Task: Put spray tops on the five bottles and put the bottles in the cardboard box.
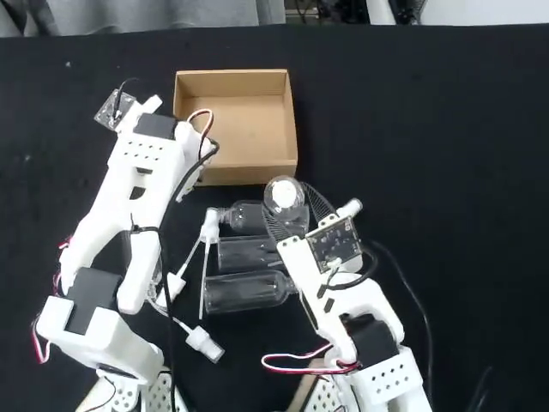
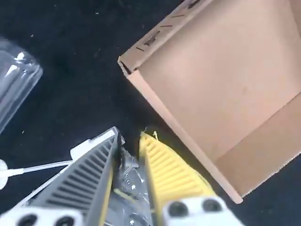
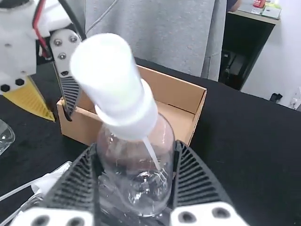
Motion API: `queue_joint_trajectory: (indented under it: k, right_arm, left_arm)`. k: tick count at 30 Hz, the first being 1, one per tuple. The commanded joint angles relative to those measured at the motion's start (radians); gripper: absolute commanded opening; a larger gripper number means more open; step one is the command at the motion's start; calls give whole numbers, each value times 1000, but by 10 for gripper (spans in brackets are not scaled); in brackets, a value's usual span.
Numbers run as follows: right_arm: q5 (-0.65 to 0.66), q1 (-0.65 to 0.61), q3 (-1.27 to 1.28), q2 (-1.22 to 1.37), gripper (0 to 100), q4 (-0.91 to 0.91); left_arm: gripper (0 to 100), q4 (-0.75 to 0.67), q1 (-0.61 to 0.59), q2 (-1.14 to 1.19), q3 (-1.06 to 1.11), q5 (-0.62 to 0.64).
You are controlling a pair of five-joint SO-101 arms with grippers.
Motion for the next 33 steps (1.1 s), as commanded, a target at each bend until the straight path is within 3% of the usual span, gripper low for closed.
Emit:
queue_joint_trajectory:
  k: [1, 10, 17, 26, 33]
  right_arm:
    - [0, 25, -15, -56, 11, -12]
    - [0, 72, -30, -56, 11, -8]
    - [0, 81, -31, -56, 11, -6]
    - [0, 84, -31, -56, 11, -6]
    - [0, 98, -170, -56, 11, 81]
  left_arm:
    - [63, 40, 4, -14, -82, 0]
    - [58, 147, -13, -124, -128, -9]
    - [28, 138, -150, -196, -131, -161]
    - [29, 146, -303, -213, -127, -285]
    - [29, 109, -386, -207, -13, -339]
